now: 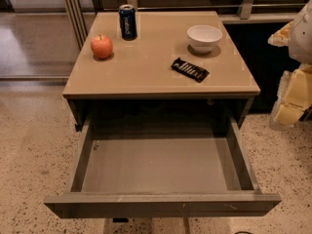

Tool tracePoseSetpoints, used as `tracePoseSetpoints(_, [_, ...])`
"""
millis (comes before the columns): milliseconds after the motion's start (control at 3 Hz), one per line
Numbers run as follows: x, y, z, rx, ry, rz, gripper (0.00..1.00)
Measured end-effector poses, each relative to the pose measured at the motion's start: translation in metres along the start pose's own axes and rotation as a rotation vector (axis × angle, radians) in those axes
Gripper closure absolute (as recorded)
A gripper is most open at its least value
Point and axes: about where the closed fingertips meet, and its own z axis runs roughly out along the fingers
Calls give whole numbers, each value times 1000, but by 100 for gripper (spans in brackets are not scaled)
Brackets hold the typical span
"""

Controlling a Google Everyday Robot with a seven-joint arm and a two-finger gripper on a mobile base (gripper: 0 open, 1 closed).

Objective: Place rxbar chocolate into top drawer

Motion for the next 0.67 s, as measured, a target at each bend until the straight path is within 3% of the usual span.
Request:
tracePoseSetpoints(333, [0, 0, 0, 0, 0, 0, 0])
tracePoseSetpoints(667, [-6, -23, 10, 65, -64, 46, 0])
